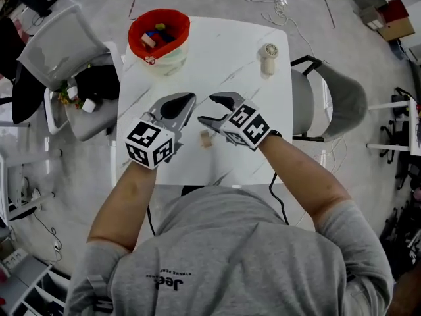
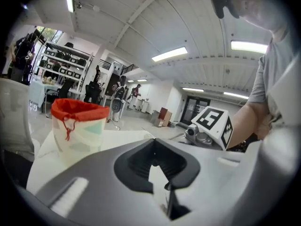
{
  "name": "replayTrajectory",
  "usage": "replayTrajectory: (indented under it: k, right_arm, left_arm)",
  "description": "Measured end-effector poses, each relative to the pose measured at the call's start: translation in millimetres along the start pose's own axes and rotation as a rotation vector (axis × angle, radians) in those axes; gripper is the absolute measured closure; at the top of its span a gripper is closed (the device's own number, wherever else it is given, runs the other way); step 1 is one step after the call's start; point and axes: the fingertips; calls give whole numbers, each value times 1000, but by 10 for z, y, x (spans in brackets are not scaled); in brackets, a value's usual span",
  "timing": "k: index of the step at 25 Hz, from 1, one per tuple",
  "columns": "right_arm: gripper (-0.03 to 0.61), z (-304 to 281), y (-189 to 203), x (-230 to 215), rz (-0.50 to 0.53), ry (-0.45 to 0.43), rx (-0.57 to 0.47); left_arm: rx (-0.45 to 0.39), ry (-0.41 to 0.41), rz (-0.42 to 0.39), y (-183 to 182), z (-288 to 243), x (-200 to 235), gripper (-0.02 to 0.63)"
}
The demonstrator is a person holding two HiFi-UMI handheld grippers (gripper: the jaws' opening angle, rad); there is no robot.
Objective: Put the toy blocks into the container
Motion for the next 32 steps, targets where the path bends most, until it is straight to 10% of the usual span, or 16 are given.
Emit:
replayTrajectory:
  k: [11, 17, 32]
  right_arm:
    - [328, -435, 1084, 463, 46, -79, 186]
    - [515, -546, 1265, 507, 117, -113, 210]
    - [525, -146, 163, -159, 56, 11, 4]
  left_arm:
    - [72, -65, 66, 791, 312, -381, 555]
    - [71, -87, 78, 883, 500, -412, 555]
    - [-13, -103, 35, 306, 529, -14, 555]
Point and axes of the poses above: the fingertips, and each gripper's own axes: z backward along the fingers, x to its left, y out of its underside, and after that the axes turned 3 degrees about y, right-handed
